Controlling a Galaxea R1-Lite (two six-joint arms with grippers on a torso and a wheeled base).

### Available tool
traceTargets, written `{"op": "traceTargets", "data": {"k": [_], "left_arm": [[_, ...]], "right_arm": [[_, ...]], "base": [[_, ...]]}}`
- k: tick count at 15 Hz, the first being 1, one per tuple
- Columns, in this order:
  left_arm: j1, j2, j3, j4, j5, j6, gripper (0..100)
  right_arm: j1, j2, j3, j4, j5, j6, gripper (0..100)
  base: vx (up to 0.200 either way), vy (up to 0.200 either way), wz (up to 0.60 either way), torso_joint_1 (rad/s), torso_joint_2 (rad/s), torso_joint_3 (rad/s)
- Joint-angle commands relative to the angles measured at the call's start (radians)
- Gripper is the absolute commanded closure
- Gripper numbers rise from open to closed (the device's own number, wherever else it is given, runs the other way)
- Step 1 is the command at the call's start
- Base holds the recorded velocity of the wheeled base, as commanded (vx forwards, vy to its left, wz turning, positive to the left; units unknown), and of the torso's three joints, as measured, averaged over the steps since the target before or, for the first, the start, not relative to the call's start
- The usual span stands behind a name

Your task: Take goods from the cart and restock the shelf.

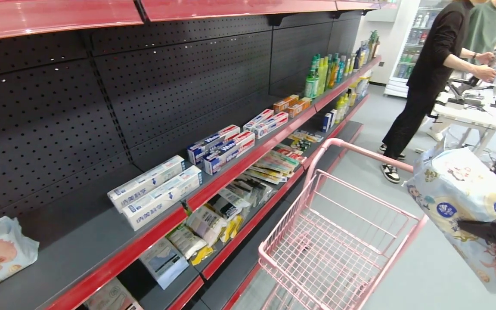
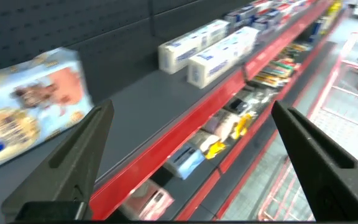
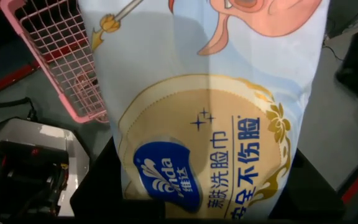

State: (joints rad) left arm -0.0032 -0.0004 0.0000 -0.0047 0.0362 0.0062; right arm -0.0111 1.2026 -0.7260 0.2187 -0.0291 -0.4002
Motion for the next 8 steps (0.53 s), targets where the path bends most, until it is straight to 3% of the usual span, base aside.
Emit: {"op": "traceTargets", "data": {"k": [1, 8], "left_arm": [[0.000, 0.000, 0.000, 0.000, 0.001, 0.000, 0], [0.000, 0.000, 0.000, 0.000, 0.002, -0.002, 0]], "right_arm": [[0.000, -0.011, 0.020, -0.001, 0.000, 0.001, 100], [0.000, -0.035, 0.030, 0.001, 0.000, 0.001, 100]], "base": [[0.000, 0.000, 0.60, -0.002, 0.00, 0.002], [0.000, 0.000, 0.60, 0.002, 0.00, 0.001]]}}
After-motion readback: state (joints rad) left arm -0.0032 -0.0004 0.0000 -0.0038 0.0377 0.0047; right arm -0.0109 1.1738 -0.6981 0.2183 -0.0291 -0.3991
